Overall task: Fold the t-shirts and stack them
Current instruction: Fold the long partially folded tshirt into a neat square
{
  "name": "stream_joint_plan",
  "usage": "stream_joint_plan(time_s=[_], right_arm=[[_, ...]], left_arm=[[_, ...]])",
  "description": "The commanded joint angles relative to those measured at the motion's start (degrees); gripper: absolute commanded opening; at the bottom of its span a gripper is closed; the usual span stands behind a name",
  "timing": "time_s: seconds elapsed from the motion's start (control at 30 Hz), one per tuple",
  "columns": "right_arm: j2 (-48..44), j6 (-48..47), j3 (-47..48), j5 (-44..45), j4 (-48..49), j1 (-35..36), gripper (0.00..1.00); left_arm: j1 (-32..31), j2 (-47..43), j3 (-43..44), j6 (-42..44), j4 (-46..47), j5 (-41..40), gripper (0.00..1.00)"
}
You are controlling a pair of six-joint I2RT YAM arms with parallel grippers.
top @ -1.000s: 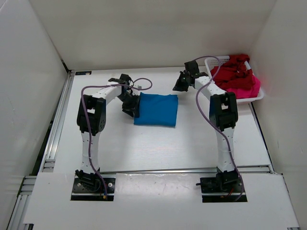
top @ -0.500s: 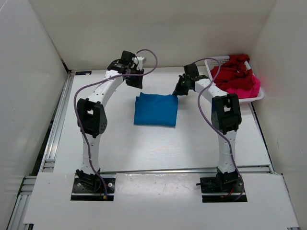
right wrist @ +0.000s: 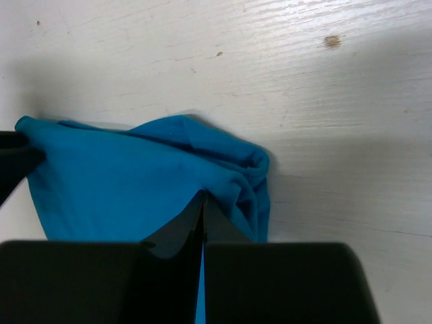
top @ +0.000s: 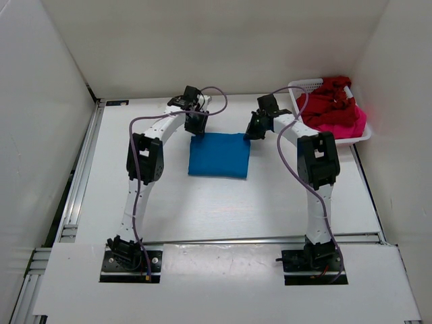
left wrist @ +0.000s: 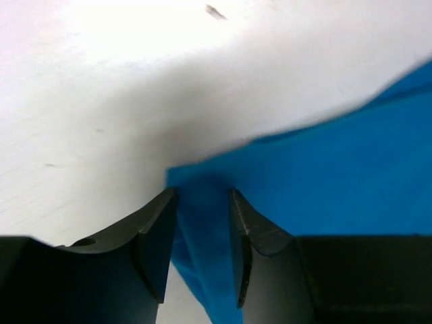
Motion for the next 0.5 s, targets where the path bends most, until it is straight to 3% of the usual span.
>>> stream_joint_plan(time_s=[0.0,0.07,0.33,0.37,0.47], right_arm=[[-0.05,-0.16,0.18,1.72,-0.43,-0.90,0.00],[2.14,-0.16,2.54,1.72,-1.39,-1.51,0.00],[-0.21,-2.71,7.99,0.05,-4.66,-2.04,0.03],[-1.70,-3.32,8.52,-0.64,-4.66,-2.04,0.08],[-4.08,-4.02,10.73,-2.06,-6.15,-2.04,0.21]], left_arm=[[1.11,-2.56,1.45,0.34,2.54,-7.31,0.48],[1.11,-3.43,0.93,0.34,2.55,-7.85,0.52],[2.33,-15.20,-4.34,0.34,2.55,-6.62,0.94],[2.34,-16.78,-5.66,0.34,2.55,-5.58,1.00],[2.34,-22.06,-13.91,0.34,1.68,-2.94,1.00]])
